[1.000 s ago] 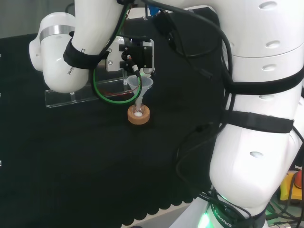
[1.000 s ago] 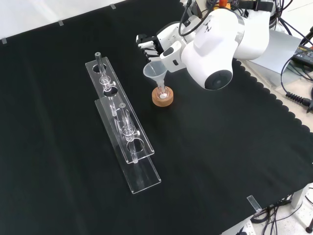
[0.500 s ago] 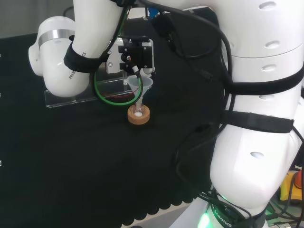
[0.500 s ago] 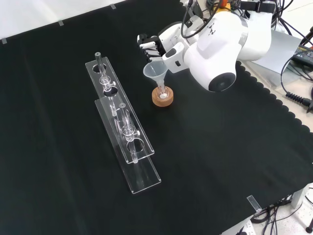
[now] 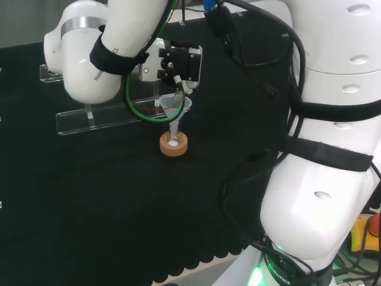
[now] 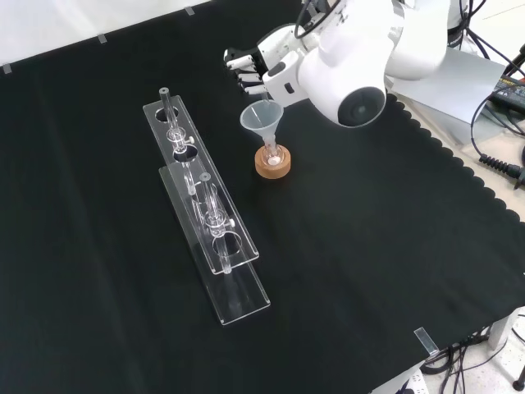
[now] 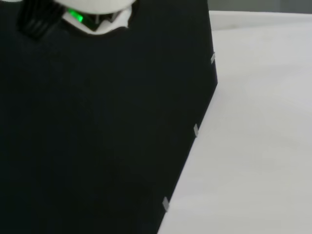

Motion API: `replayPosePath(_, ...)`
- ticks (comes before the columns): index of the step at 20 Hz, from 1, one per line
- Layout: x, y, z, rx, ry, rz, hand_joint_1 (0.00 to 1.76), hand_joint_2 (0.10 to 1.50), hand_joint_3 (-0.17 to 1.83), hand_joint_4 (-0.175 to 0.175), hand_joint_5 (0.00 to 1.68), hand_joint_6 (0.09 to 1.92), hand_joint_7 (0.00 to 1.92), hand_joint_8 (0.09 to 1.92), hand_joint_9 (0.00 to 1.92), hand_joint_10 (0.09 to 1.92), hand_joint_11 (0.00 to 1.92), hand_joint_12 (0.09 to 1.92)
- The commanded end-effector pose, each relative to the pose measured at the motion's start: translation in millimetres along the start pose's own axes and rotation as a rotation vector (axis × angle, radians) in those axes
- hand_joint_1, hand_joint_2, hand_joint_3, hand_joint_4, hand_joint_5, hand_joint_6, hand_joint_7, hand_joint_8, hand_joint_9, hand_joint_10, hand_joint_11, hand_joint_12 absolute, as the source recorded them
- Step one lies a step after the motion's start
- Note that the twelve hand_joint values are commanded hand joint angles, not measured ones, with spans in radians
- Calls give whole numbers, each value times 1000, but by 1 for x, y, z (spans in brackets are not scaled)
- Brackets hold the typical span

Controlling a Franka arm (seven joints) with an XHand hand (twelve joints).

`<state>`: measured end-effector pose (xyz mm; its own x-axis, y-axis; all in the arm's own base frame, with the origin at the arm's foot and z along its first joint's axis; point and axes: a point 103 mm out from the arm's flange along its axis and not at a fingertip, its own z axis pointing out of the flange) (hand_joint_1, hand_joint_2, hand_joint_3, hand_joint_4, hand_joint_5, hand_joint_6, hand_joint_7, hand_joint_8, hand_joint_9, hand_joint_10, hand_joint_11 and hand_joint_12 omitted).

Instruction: Pour all the NaCl from the weighing funnel into the round-bottom flask.

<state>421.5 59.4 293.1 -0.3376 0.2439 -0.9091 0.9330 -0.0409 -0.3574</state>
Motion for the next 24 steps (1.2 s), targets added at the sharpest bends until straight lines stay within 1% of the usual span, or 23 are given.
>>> replayPosePath(1, -2, 0, 12, 17, 93, -4, 1092, 665, 784, 164, 1122, 991, 899, 713, 1075, 450, 612, 1191)
replayPosePath(3, -3, 0, 16, 19, 132, -3, 1091, 666, 784, 165, 1122, 991, 899, 713, 1076, 449, 613, 1190)
replayPosePath(10, -9, 2, 32, 17, 219, 10, 1090, 666, 783, 170, 1120, 993, 899, 712, 1077, 448, 615, 1189)
replayPosePath(13, -12, 4, 40, 17, 282, 14, 1089, 667, 783, 171, 1120, 994, 899, 712, 1078, 447, 615, 1189)
replayPosePath(15, -13, 6, 46, 5, 329, 13, 1089, 667, 783, 172, 1119, 994, 899, 712, 1078, 447, 615, 1188)
replayPosePath(19, -16, 7, 52, 5, 373, 19, 1088, 668, 783, 174, 1118, 996, 898, 712, 1080, 447, 614, 1188)
replayPosePath(24, -17, 10, 61, 9, 428, 15, 1087, 669, 782, 174, 1116, 999, 899, 712, 1084, 447, 612, 1188)
